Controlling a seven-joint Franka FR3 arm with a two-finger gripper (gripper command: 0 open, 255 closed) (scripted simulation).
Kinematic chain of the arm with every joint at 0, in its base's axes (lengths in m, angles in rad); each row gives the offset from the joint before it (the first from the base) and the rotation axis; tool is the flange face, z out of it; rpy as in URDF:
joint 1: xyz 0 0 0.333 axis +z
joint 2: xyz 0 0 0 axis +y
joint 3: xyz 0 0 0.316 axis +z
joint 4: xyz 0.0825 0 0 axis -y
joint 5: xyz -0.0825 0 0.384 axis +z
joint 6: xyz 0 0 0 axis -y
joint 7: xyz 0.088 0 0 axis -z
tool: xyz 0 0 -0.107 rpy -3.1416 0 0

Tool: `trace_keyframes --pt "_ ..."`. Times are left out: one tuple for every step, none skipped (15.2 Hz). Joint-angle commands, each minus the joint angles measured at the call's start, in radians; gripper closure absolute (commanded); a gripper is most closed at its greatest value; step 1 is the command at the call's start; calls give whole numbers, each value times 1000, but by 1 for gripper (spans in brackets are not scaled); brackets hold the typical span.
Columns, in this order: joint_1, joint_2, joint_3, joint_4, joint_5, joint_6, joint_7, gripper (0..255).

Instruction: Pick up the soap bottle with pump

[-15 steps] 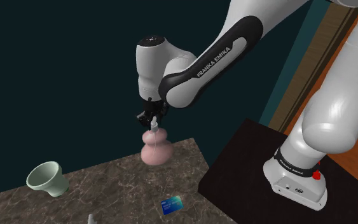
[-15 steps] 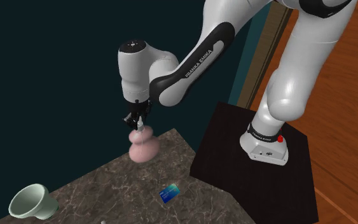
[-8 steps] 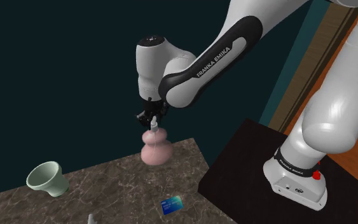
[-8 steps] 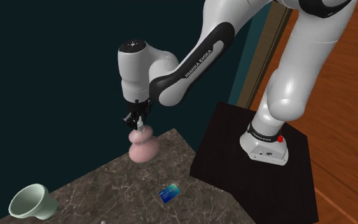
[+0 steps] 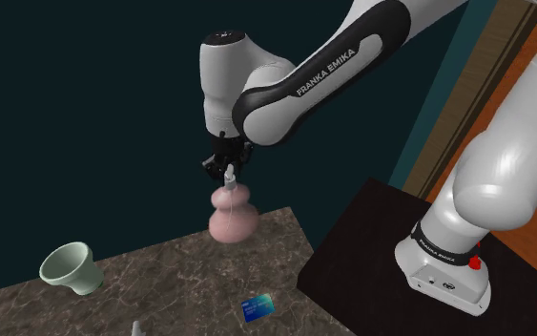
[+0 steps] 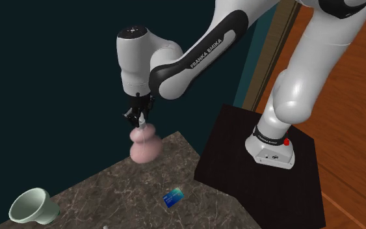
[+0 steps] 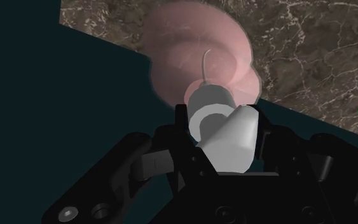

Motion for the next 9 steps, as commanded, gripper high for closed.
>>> trace_keyframes --pt "0 -18 -1 11 15 -25 -13 255" --pt "0 -26 -1 17 21 -38 -18 255" --pt "0 -34 -2 23 27 -52 -23 255" --pt "0 -42 -3 30 33 -65 -28 255" --pt "0 -49 -3 37 38 -78 -33 255" --pt "1 -56 -4 44 43 -91 -37 255" --pt "1 -63 -5 51 48 -104 -41 255" --pt "1 -64 -5 53 49 -106 -42 255" --pt "1 -64 -5 52 49 -106 -42 255"
